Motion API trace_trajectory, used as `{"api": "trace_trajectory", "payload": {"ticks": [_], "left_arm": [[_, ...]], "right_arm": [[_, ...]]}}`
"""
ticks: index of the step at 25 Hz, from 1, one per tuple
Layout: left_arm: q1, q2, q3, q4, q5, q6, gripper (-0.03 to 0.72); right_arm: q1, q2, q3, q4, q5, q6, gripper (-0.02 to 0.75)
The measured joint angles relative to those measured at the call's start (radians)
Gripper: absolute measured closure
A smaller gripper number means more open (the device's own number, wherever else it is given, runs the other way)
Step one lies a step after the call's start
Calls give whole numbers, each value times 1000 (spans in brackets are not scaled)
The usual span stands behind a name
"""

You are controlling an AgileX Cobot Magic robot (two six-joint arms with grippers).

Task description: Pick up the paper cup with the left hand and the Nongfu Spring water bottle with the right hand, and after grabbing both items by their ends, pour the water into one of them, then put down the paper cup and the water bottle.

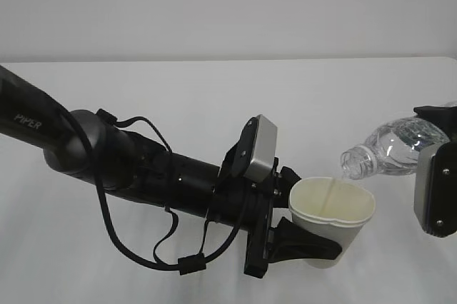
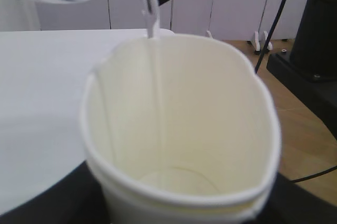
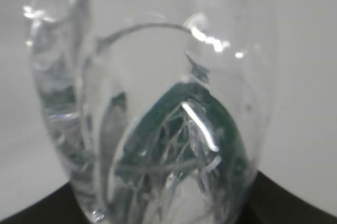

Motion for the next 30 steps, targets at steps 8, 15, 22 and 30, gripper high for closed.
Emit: {"api": "trace_trajectory", "payload": {"ticks": [8, 15, 22, 30], "left_arm": [[0, 0, 0, 0, 0, 0, 258], [0, 0, 0, 1, 0, 0, 258], [0, 0, 0, 1, 0, 0, 258], [0, 0, 0, 1, 0, 0, 258]], "right_arm": [[0, 0, 0, 0, -2, -5, 395], [0, 0, 0, 0, -4, -5, 395], [0, 0, 0, 0, -6, -11, 395], [0, 0, 0, 0, -8, -13, 396]]}}
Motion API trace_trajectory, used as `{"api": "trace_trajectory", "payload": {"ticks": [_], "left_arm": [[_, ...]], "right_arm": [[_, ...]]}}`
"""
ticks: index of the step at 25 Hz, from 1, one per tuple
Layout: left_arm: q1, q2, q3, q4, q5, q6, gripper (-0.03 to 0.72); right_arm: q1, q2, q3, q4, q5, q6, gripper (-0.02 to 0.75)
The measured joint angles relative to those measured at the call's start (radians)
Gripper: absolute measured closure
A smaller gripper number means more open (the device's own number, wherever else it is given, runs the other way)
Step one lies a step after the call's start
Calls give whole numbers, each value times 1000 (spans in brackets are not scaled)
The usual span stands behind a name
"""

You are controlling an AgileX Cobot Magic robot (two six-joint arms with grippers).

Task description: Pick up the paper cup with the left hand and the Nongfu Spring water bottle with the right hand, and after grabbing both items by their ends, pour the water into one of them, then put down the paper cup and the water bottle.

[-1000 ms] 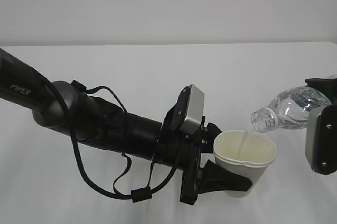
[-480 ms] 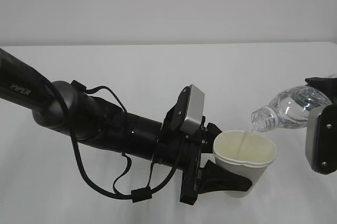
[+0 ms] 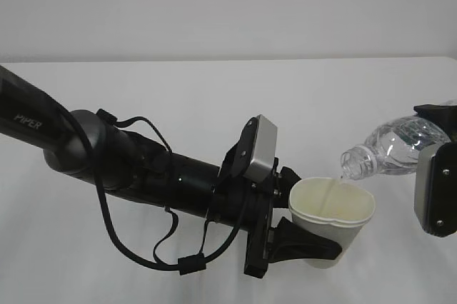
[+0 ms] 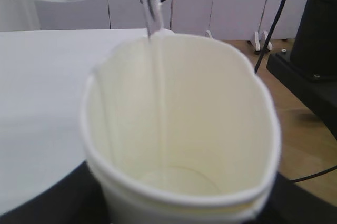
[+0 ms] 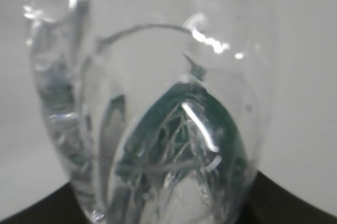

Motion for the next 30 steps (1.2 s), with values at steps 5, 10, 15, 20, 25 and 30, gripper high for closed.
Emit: {"api": "trace_trajectory", "payload": {"ticks": [5, 10, 15, 20, 25, 30], "left_arm": [[0, 0, 0, 0, 0, 0, 260], [0, 0, 0, 3, 0, 0, 261], [0, 0, 0, 5, 0, 0, 262], [0, 0, 0, 5, 0, 0, 262], [0, 0, 0, 7, 0, 0, 262], [0, 0, 0, 7, 0, 0, 262]], "right_arm": [[0, 0, 0, 0, 0, 0, 396], [0, 0, 0, 0, -2, 0, 396], [0, 0, 0, 0, -7, -2, 396], [0, 0, 0, 0, -10, -10, 396], [0, 0, 0, 0, -12, -14, 396], [0, 0, 0, 0, -13, -15, 396]]}}
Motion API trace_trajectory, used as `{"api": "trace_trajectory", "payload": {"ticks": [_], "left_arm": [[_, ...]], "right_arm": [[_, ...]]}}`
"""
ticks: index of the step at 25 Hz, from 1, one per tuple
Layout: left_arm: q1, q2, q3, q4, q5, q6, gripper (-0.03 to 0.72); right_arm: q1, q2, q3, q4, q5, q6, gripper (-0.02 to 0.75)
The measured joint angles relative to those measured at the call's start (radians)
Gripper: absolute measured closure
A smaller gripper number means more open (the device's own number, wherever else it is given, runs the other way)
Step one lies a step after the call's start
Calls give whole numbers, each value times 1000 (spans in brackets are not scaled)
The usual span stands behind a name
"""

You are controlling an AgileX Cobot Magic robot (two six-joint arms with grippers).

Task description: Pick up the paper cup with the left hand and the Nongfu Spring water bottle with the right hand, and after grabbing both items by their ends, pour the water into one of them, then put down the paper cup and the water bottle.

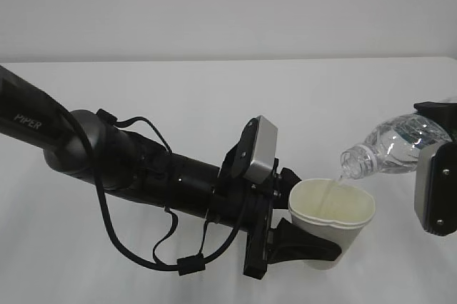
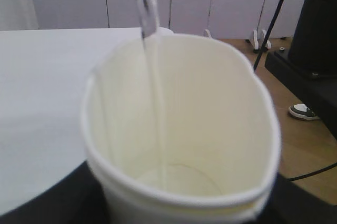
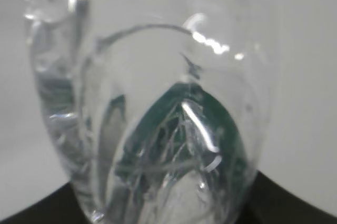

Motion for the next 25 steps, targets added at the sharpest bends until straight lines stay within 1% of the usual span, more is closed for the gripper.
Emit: {"api": "trace_trajectory", "payload": {"ticks": [25], "left_arm": [[0, 0, 0, 0, 0, 0, 262]], "right_arm": [[0, 0, 0, 0, -3, -2, 397]]}}
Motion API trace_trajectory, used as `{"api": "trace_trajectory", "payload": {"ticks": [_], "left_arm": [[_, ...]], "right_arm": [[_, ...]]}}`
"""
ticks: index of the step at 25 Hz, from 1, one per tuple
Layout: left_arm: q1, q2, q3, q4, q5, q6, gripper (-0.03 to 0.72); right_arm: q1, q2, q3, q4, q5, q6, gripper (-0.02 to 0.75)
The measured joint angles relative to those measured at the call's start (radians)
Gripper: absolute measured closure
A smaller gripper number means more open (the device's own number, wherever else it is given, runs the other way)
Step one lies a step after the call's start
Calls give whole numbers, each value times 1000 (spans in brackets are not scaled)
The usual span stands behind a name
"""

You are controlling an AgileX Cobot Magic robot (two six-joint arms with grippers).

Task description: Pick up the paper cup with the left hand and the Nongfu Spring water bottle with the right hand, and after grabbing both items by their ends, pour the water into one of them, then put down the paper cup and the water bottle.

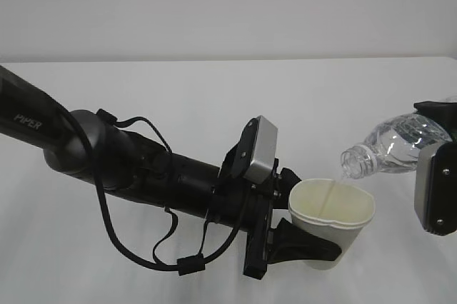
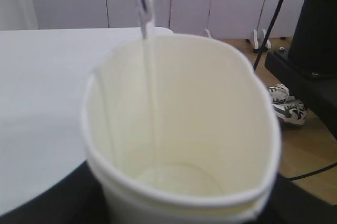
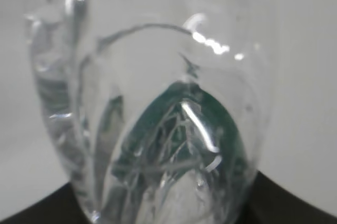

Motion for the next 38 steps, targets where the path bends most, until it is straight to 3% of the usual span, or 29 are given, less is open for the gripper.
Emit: {"api": "trace_trajectory", "payload": {"ticks": [38], "left_arm": [[0, 0, 0, 1, 0, 0, 263]], "right_arm": [[0, 0, 0, -24, -29, -2, 397]]}}
